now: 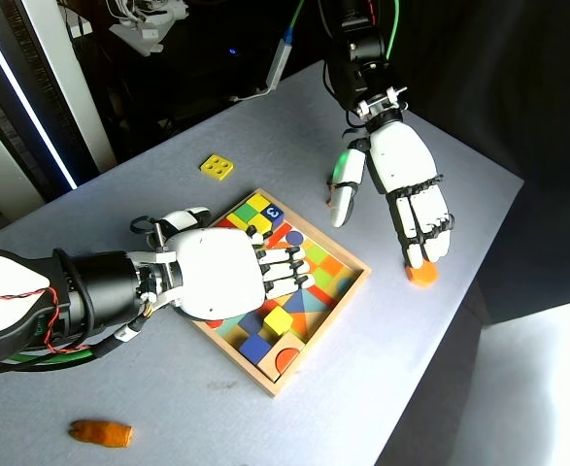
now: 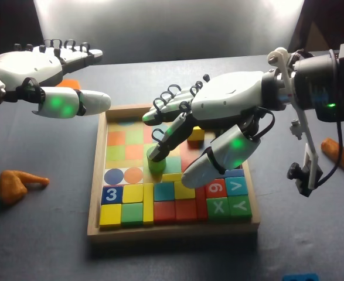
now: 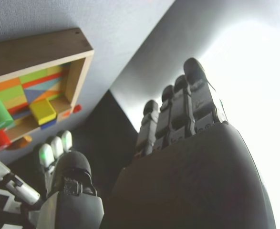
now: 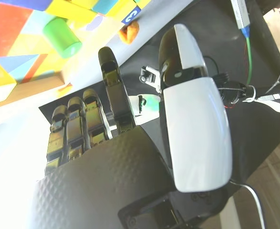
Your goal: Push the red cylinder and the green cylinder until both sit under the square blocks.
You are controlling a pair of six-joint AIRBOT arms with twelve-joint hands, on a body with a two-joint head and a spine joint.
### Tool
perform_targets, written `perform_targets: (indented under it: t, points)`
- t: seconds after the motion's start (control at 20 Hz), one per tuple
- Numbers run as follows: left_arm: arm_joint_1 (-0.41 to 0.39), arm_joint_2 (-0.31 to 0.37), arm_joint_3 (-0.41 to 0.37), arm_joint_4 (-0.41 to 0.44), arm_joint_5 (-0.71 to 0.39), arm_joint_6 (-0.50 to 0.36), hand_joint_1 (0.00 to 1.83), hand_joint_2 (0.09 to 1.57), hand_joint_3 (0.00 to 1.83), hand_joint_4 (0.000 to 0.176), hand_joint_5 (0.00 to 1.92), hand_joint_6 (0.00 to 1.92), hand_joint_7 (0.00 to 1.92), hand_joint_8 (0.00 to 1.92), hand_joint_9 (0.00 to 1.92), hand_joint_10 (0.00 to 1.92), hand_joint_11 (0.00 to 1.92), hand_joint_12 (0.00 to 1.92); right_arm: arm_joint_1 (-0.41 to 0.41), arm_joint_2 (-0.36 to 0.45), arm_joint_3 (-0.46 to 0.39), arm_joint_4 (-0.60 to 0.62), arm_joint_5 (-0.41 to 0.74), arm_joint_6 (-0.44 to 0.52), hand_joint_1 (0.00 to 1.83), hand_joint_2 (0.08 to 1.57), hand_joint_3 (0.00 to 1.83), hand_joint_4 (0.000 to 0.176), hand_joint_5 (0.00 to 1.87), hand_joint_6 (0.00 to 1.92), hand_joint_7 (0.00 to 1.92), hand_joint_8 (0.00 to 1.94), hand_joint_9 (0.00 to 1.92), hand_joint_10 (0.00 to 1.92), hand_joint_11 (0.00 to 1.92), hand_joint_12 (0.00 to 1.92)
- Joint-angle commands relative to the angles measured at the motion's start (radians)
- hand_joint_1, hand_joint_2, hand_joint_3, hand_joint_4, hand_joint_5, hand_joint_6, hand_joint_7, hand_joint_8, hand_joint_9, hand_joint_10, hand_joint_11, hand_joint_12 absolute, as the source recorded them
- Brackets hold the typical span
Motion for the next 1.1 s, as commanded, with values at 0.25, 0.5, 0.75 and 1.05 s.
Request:
perform_targets:
  t: [0.25,0.5,0.75,1.05]
  points:
    - [-0.019,-0.002,0.006,-0.004,-0.104,0.001,0.0,1.17,0.01,0.081,0.02,0.0,0.0,0.0,0.0,0.0,0.0,0.0,0.005,-0.027,0.026,0.071,0.013,-0.01,0.25,1.07,0.0,0.176,0.53,0.0,0.0,0.0,0.0,0.0,0.0,0.0]
    - [-0.025,-0.006,0.008,0.003,-0.1,0.001,0.0,1.12,0.0,0.091,0.02,0.0,0.0,0.0,0.0,0.0,0.0,0.0,0.005,-0.045,0.044,0.071,-0.002,-0.018,0.21,1.07,0.0,0.176,0.53,0.0,0.0,0.0,0.0,0.0,0.0,0.0]
    - [-0.028,-0.011,0.01,0.006,-0.099,0.001,0.0,1.17,0.01,0.075,0.01,0.0,0.0,0.0,0.0,0.0,0.01,0.0,0.001,-0.052,0.057,0.071,-0.023,-0.023,0.23,1.08,0.0,0.176,0.55,0.01,0.0,0.0,0.0,0.0,0.0,0.0]
    - [-0.028,-0.014,0.011,0.006,-0.098,0.001,0.0,1.22,0.0,0.073,0.01,0.0,0.0,0.0,0.0,0.0,0.02,0.01,-0.001,-0.057,0.064,0.071,-0.039,-0.03,0.27,1.09,0.0,0.176,0.54,0.0,0.0,0.0,0.0,0.0,0.0,0.0]
